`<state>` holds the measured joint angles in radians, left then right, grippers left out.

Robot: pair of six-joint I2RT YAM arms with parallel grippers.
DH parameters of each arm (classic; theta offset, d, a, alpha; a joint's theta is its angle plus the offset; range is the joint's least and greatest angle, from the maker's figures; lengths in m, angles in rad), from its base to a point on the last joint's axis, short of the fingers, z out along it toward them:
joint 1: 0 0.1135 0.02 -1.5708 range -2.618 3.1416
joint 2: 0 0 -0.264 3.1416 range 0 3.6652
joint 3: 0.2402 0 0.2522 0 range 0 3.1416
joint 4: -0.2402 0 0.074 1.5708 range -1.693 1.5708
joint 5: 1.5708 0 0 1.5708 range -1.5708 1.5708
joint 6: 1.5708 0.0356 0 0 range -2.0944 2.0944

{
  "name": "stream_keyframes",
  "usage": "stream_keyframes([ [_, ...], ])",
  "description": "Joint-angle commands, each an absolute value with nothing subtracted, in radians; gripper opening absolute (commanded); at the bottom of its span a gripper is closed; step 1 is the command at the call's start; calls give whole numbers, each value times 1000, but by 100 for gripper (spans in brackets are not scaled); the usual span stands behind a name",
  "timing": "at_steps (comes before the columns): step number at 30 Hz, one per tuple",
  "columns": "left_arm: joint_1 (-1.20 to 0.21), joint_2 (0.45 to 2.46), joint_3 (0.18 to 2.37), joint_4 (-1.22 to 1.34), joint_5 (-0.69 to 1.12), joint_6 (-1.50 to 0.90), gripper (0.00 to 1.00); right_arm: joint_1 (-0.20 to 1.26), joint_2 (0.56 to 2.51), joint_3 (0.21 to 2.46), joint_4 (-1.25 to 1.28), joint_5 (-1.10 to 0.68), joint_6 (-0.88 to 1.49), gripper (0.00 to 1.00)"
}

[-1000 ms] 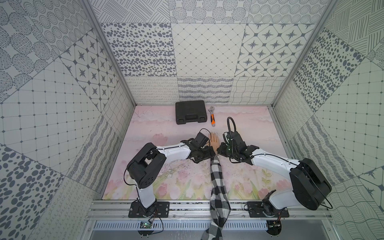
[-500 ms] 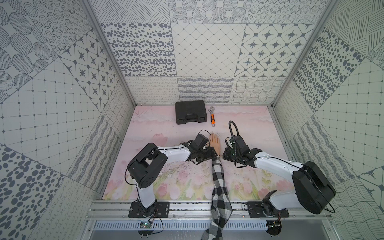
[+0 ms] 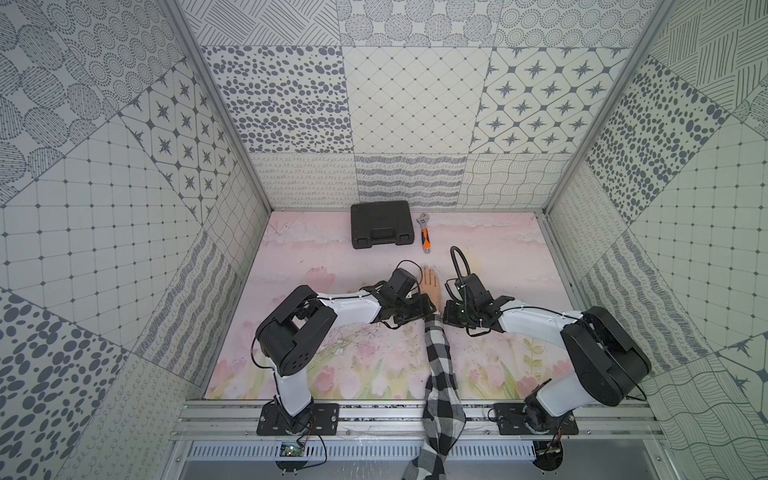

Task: Take off the watch
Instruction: Untie the watch from the hand.

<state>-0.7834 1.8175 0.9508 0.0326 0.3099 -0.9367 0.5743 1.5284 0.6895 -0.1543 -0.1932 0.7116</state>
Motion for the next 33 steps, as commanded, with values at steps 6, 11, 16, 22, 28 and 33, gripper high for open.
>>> stream_keyframes([
  [6, -784, 1825, 905, -355, 157, -928, 81, 574, 1399, 643, 49, -368, 789, 0],
  [11, -780, 1771, 913, -395, 124, -905, 84, 572, 1369, 656, 49, -376, 810, 0],
  [16, -769, 1742, 916, -430, 94, -890, 85, 570, 1373, 670, 35, -374, 807, 0],
  [22, -766, 1734, 918, -487, 57, -855, 80, 571, 1386, 671, 37, -375, 807, 0],
  [28, -767, 1746, 898, -510, 50, -821, 75, 571, 1400, 672, 22, -373, 799, 0],
  [33, -769, 1756, 835, -475, 65, -832, 73, 571, 1417, 668, -64, -325, 748, 0],
])
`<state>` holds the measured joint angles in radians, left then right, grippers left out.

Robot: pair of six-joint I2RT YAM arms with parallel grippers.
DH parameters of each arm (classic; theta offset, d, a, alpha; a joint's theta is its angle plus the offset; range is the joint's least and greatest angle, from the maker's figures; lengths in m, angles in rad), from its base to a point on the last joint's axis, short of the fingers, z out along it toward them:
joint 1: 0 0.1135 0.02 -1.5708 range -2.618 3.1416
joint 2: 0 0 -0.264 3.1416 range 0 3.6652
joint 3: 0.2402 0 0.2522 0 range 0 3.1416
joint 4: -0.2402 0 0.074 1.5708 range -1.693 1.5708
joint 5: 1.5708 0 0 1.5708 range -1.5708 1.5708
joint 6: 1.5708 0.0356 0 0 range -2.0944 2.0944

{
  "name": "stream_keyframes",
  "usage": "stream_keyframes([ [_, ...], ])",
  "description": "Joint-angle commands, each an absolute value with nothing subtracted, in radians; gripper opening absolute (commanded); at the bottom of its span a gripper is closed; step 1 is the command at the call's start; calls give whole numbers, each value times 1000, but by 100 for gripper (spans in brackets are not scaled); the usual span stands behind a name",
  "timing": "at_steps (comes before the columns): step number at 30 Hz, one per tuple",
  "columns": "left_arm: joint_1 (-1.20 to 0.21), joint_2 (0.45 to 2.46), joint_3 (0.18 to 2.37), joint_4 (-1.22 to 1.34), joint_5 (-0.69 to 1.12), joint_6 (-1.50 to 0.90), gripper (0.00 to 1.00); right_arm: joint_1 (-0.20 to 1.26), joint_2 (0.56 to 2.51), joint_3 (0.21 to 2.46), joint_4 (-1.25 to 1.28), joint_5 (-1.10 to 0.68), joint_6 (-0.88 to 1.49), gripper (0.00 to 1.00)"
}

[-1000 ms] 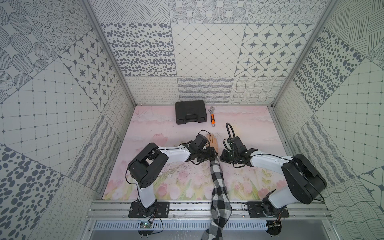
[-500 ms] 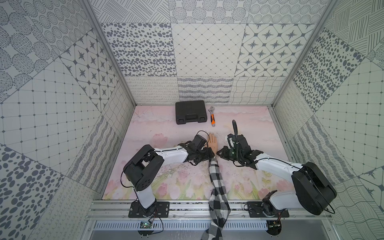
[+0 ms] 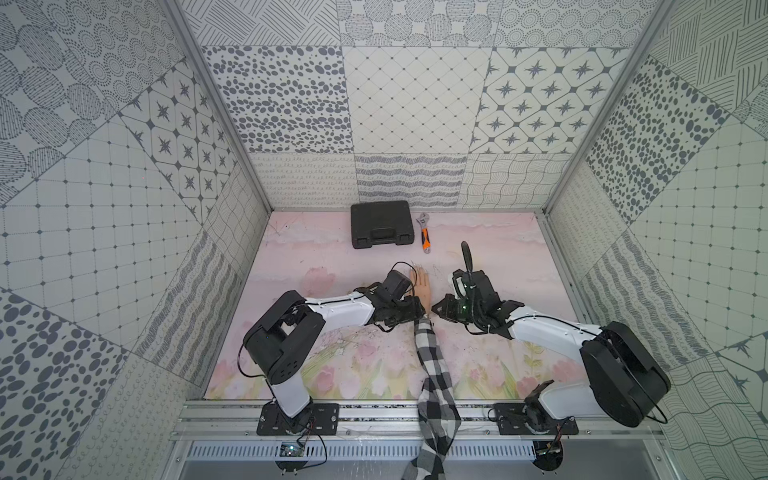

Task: Take off the watch
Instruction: Untie the watch from the hand.

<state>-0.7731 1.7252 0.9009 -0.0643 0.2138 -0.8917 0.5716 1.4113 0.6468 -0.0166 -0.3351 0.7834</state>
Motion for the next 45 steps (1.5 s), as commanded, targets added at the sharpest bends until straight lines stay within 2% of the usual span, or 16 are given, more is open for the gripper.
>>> stream_keyframes([
  [1, -771, 1761, 823, -462, 68, -838, 73, 571, 1427, 667, -86, -315, 734, 0],
  [10, -793, 1812, 815, -402, 76, -864, 73, 582, 1538, 658, -105, -324, 711, 0],
  [24, -799, 1823, 794, -374, 77, -881, 73, 647, 1457, 773, -165, -332, 725, 0],
  [34, -801, 1829, 769, -342, 81, -893, 73, 655, 1493, 748, -72, -382, 773, 0],
  [37, -801, 1809, 775, -350, 65, -889, 76, 657, 1486, 770, -101, -372, 762, 0],
  [45, -738, 1685, 899, -445, 20, -835, 92, 658, 1474, 771, -123, -358, 755, 0],
])
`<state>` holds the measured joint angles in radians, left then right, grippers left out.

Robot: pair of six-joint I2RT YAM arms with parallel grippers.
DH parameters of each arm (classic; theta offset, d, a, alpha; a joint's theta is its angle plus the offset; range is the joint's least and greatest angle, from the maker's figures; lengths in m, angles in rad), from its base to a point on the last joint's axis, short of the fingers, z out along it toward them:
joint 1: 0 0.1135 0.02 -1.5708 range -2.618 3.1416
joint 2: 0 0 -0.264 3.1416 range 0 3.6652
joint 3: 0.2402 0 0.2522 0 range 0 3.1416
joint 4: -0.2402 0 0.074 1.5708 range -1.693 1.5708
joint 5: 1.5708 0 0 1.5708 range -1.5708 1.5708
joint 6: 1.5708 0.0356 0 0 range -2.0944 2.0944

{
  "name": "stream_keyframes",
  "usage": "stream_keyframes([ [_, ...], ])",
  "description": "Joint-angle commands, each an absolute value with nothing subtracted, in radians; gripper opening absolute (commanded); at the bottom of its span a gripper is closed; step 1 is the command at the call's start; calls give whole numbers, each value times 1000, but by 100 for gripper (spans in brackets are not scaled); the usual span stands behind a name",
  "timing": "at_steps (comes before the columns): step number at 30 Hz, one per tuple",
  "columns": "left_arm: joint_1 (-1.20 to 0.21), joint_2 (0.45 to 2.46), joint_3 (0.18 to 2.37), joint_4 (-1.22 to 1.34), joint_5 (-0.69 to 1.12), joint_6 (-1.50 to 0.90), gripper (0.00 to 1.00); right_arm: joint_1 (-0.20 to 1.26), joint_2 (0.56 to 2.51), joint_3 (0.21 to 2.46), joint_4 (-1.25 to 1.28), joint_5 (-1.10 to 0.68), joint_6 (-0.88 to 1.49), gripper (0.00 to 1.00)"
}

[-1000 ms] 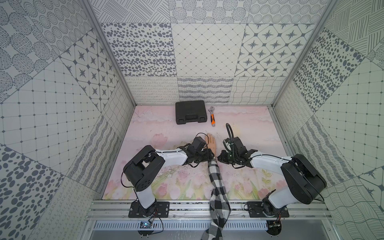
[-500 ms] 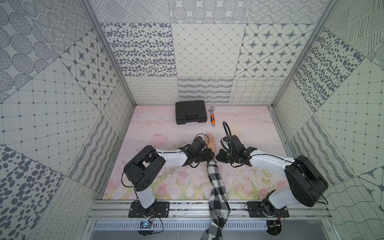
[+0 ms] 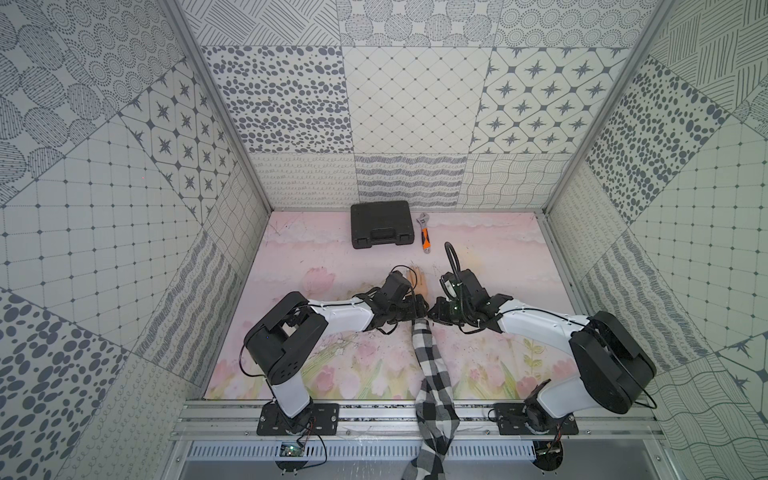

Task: Take off the watch
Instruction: Untie the watch from the hand.

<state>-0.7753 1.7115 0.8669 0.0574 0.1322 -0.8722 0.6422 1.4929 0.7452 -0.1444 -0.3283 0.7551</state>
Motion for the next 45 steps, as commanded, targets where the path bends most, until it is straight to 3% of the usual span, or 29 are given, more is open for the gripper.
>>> stream_keyframes([
  [1, -727, 1674, 914, -471, 20, -827, 93, 657, 1471, 769, -125, -356, 754, 0],
  [21, -638, 1555, 936, -441, 26, -780, 98, 658, 1475, 799, -157, -354, 741, 0],
  [30, -643, 1656, 855, -373, 60, -807, 96, 675, 1499, 848, -156, -387, 743, 0],
  [45, -681, 1751, 859, -316, 77, -813, 93, 804, 1753, 1019, -274, -281, 688, 0],
])
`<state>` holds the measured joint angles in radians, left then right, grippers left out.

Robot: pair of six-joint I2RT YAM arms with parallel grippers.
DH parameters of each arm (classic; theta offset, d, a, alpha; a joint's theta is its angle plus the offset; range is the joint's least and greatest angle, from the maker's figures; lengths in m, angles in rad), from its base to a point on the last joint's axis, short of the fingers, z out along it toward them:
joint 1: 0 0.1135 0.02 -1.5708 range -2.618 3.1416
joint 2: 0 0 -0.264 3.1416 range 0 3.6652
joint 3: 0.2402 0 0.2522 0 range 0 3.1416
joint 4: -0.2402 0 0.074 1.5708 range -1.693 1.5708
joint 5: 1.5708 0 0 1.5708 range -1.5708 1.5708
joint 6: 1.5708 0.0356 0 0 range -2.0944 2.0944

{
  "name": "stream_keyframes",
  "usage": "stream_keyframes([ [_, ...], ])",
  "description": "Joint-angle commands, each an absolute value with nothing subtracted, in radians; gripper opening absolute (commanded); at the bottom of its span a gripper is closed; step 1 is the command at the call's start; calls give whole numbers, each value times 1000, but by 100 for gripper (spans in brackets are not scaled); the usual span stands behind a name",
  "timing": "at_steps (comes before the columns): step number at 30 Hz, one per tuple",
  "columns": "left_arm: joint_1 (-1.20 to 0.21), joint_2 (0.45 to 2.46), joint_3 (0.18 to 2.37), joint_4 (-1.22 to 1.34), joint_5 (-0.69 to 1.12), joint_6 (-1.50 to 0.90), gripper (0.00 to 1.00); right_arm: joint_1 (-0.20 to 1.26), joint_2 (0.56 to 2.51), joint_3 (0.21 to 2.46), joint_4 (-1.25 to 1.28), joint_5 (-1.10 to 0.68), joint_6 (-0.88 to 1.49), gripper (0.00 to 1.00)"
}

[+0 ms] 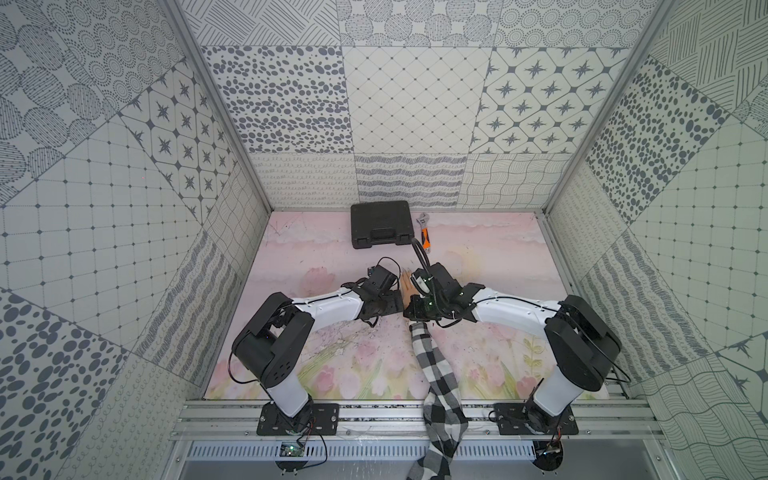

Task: Take off the watch
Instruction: Untie the watch from the hand.

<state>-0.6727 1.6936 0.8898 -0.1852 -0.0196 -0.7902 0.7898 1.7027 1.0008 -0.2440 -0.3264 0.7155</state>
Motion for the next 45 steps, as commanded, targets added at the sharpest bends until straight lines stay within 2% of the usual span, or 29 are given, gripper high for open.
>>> stream_keyframes([
  [1, -681, 1753, 861, -317, 78, -812, 93, 806, 1770, 1020, -282, -276, 686, 0],
  [9, -682, 1743, 862, -324, 81, -811, 93, 798, 1668, 1001, -268, -276, 701, 0],
  [16, -683, 1735, 874, -335, 83, -806, 93, 717, 1539, 949, -229, -325, 745, 0],
  [23, -682, 1698, 871, -341, 90, -808, 93, 663, 1509, 870, -212, -338, 752, 0],
  [37, -755, 1493, 893, -304, 151, -846, 93, 657, 1501, 842, -193, -336, 764, 0],
  [41, -761, 1473, 886, -320, 144, -852, 93, 656, 1490, 845, -193, -344, 771, 29],
  [42, -761, 1470, 880, -320, 144, -852, 93, 655, 1482, 844, -196, -345, 775, 39],
  [45, -762, 1464, 858, -319, 144, -862, 93, 641, 1451, 836, -193, -355, 789, 49],
])
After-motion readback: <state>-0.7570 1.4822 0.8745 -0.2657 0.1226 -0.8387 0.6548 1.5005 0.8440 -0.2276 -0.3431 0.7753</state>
